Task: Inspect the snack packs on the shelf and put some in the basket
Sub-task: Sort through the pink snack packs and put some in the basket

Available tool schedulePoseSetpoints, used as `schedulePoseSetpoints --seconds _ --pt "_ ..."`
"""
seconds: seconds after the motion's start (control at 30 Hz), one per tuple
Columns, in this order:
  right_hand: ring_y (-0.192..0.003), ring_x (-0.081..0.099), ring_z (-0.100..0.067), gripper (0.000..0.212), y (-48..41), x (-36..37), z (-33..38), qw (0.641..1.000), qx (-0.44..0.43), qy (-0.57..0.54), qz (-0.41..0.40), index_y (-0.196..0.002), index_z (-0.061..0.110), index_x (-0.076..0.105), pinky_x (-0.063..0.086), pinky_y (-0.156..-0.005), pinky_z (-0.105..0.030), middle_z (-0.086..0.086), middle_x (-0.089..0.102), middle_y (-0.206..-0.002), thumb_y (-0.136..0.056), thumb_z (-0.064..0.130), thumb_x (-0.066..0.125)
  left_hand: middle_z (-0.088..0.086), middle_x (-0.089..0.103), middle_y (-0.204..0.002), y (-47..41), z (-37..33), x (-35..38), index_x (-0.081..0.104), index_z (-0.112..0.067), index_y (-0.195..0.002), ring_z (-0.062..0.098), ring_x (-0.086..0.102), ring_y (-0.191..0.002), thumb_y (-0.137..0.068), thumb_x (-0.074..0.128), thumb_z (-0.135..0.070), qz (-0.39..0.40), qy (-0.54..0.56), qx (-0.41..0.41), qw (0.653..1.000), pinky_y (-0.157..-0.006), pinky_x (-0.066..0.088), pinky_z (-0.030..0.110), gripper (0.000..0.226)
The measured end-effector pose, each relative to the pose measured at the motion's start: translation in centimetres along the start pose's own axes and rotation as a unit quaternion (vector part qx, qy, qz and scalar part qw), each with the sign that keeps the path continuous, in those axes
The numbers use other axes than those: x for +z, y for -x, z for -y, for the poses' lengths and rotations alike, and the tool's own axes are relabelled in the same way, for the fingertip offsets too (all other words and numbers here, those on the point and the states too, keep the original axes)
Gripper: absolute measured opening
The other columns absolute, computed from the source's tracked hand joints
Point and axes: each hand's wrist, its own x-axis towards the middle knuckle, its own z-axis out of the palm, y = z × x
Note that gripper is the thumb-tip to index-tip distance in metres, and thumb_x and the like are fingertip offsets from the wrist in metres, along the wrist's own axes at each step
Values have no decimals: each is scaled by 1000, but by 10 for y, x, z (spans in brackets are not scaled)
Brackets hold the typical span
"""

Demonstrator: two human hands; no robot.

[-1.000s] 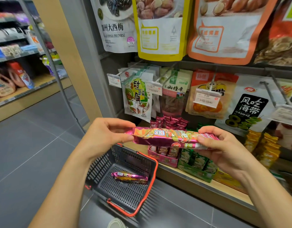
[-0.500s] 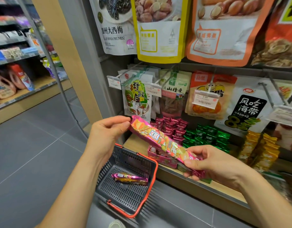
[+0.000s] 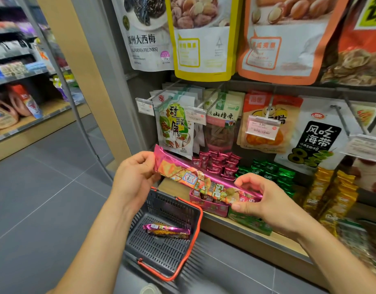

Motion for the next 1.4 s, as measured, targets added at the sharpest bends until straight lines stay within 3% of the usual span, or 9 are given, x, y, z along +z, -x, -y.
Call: schedulePoseSetpoints --seconds 0.23,0.3,0.53,0.63,0.77,0.93,1.07,1.23,1.4 --pt "-89 69 -14 46 -6 -10 -3 999 29 -28 -22 -99 30 66 53 -79 -33 6 72 -98 -56 35 84 9 56 -76 -3 4 7 71 -18 -99 11 45 -57 -92 53 -39 31 -37 28 998 -47 37 16 29" --pt "-86 69 -11 46 -5 -14 -1 999 30 -26 -26 -98 31 68 53 -73 -28 6 72 -98 -55 35 84 9 57 -73 -3 5 3 75 -23 -98 10 41 -54 -81 59 -48 47 -94 41 994 -45 32 16 34" --pt "-87 71 -11 39 -2 -11 14 986 -40 -137 -88 -98 38 71 59 -64 -27 11 71 -96 -61 34 81 3 60 -65 -16 33 1 77 -22 -86 5 45 -47 -99 52 -19 -57 -72 1 996 -43 35 15 28" --pt "-91 71 -16 31 -3 -9 19 971 -63 -182 -142 -99 36 67 61 -66 -31 6 71 -93 -69 34 72 2 67 -67 -25 57 7 69 -20 -94 8 57 -52 -103 44 -17 -12 -178 -63 982 -43 39 15 26" --pt "-91 66 -1 34 -4 -10 20 960 -131 35 -245 -111 44 60 54 -76 -19 23 68 -93 -84 25 69 -3 72 -77 -45 84 14 63 -18 -96 8 66 -66 -102 45 -13 107 -319 -140 931 -53 45 14 20" --pt "-106 58 0 44 -11 -2 27 891 -264 209 -306 -126 21 58 42 -98 -11 10 64 -114 -83 18 62 -3 62 -124 -104 106 26 65 -19 -122 16 56 -116 -94 46 -7 117 -571 54 811 -98 41 24 36" --pt "-113 59 -15 38 -32 5 24 833 -330 311 -318 -120 1 63 38 -107 -18 -8 64 -117 -83 1 69 7 51 -140 -151 128 47 49 -15 -139 26 47 -129 -87 53 -10 199 -618 148 746 -108 39 37 52" --pt "-107 65 -28 34 -75 15 19 827 -323 357 -291 -118 -3 65 51 -97 -38 -16 67 -116 -86 8 59 6 27 -156 -194 161 67 23 -17 -150 27 27 -142 -90 57 -25 259 -732 151 612 -113 30 41 69" --pt "-109 64 -26 42 -115 25 8 852 -283 346 -270 -125 2 62 49 -97 -31 -12 66 -119 -84 1 70 5 46 -141 -192 163 51 37 -19 -143 25 40 -130 -86 62 -13 243 -699 154 655 -105 39 38 62"
